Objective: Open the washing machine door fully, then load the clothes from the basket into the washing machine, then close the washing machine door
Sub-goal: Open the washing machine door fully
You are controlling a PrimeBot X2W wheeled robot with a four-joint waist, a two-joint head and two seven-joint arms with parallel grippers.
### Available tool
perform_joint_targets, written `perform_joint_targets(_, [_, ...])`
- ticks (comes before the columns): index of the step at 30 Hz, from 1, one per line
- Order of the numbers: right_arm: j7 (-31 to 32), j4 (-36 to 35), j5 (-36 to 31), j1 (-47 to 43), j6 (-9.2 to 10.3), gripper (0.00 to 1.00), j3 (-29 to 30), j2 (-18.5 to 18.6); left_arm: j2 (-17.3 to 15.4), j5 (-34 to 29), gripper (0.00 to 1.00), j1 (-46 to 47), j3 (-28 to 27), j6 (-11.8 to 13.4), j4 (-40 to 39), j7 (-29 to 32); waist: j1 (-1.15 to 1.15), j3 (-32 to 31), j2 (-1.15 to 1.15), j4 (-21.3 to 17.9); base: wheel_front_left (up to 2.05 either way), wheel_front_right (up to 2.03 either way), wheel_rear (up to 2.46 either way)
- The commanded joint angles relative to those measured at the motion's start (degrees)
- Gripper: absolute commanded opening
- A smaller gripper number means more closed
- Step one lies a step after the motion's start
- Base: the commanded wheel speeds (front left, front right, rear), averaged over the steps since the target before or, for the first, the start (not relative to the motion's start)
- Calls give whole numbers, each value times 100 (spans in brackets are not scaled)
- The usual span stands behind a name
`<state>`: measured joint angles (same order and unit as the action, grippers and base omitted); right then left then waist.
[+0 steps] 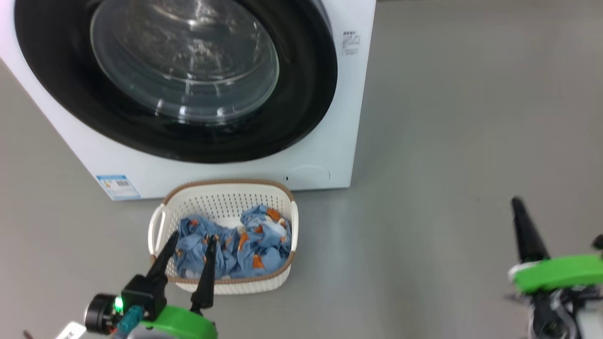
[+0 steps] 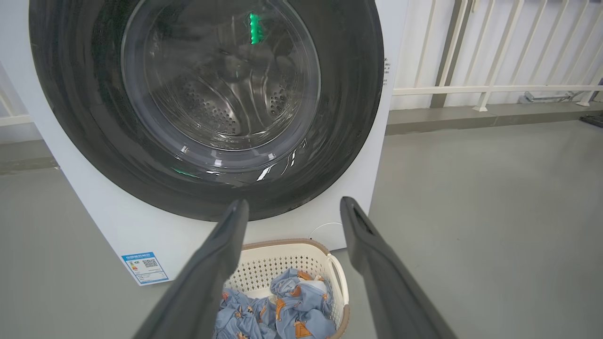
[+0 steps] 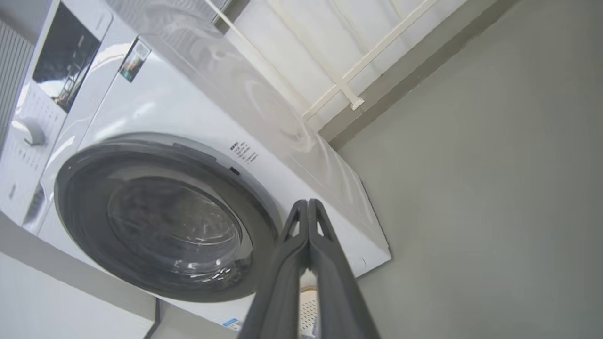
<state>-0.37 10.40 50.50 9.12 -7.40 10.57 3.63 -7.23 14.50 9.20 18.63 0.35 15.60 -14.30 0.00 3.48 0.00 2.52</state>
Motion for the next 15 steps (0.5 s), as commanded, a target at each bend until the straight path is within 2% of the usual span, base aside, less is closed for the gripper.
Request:
perform_joint_targets(1, [89, -88, 381, 331, -9, 0, -34, 14, -71, 28, 100, 272, -173, 70, -161, -68, 0, 220, 0, 57, 0, 0, 0])
perform_joint_targets(4, [487, 198, 1632, 798, -9, 0, 350, -24, -34, 1, 100, 404, -173, 75, -228, -68, 0, 458, 0, 114, 0, 0, 0])
perform_joint_targets(7, [916, 543, 2562, 1304, -9, 0, 669, -38, 10, -33, 100, 532, -176, 75, -298, -69, 0, 693, 0, 184, 0, 0, 0])
perform_joint_targets(11, [1426, 1038, 3321, 1982, -9, 0, 953, -1, 80, -81, 100, 689, -180, 68, -371, -69, 0, 991, 0, 282, 0, 0, 0])
perform_joint_targets(15, [1851, 1520, 3738, 2683, -9, 0, 1034, 131, 151, -132, 100, 829, -170, 48, -433, -69, 0, 1282, 0, 381, 0, 0, 0])
